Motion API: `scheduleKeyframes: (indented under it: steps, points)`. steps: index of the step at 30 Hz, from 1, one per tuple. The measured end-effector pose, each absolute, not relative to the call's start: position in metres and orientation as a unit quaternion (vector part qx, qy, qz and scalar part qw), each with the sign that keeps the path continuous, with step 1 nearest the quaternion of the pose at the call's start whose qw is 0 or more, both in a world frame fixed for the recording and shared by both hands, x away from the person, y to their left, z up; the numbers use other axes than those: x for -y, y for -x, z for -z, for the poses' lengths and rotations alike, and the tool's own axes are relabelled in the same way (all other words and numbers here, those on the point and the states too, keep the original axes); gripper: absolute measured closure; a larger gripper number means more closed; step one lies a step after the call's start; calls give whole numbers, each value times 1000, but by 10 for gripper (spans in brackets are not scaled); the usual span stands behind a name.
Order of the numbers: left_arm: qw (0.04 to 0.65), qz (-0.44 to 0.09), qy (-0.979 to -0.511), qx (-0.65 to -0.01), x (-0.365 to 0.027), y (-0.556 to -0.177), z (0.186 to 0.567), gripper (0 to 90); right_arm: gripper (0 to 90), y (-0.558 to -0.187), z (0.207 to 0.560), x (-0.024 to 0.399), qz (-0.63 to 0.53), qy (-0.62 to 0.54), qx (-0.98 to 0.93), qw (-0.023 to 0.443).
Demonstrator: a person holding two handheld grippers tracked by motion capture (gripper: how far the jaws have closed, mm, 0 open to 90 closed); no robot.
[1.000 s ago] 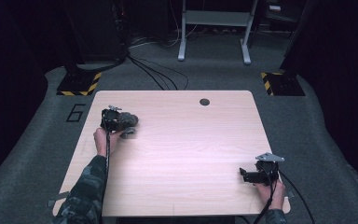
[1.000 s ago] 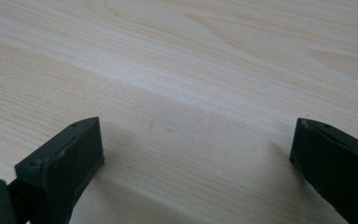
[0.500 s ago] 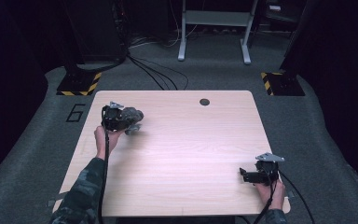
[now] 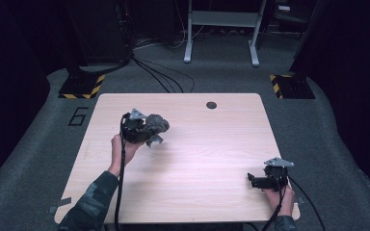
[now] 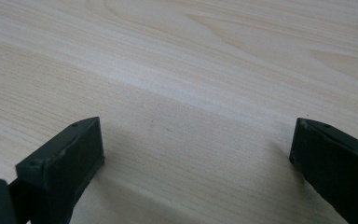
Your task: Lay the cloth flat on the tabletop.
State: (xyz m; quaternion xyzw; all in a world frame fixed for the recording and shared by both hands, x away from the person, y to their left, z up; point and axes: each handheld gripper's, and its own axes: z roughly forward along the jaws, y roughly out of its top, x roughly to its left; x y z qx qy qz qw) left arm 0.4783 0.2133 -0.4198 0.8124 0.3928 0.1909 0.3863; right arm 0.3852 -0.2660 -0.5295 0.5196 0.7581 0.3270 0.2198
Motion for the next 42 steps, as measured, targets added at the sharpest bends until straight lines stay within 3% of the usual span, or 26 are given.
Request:
scheduleKeyframes:
  steps: [13, 16, 17, 18, 23, 31, 42]
  points:
    - [386, -105, -845, -355, -149, -451, 478, 609, 25, -385, 529, 266, -325, -518, -760, 221]
    - [378, -87, -847, -363, -143, -452, 494, 488, 28, -385, 529, 266, -325, -517, -760, 221]
    - [378, -81, -847, -365, -144, -451, 494, 366, 31, -385, 529, 266, -326, -518, -760, 221]
    - [388, -86, -840, -368, -147, -449, 492, 323, 32, -385, 529, 266, -327, -518, -759, 220]
    - [403, -104, -833, -366, -161, -440, 476, 194, 41, -386, 528, 267, -324, -519, -761, 218]
    - [397, -113, -833, -367, -192, -423, 467, 185, 112, -386, 513, 241, -357, -506, -765, 175]
    - [379, -87, -848, -361, -189, -402, 490, 251, 235, -379, 498, 139, -379, -428, -814, 103]
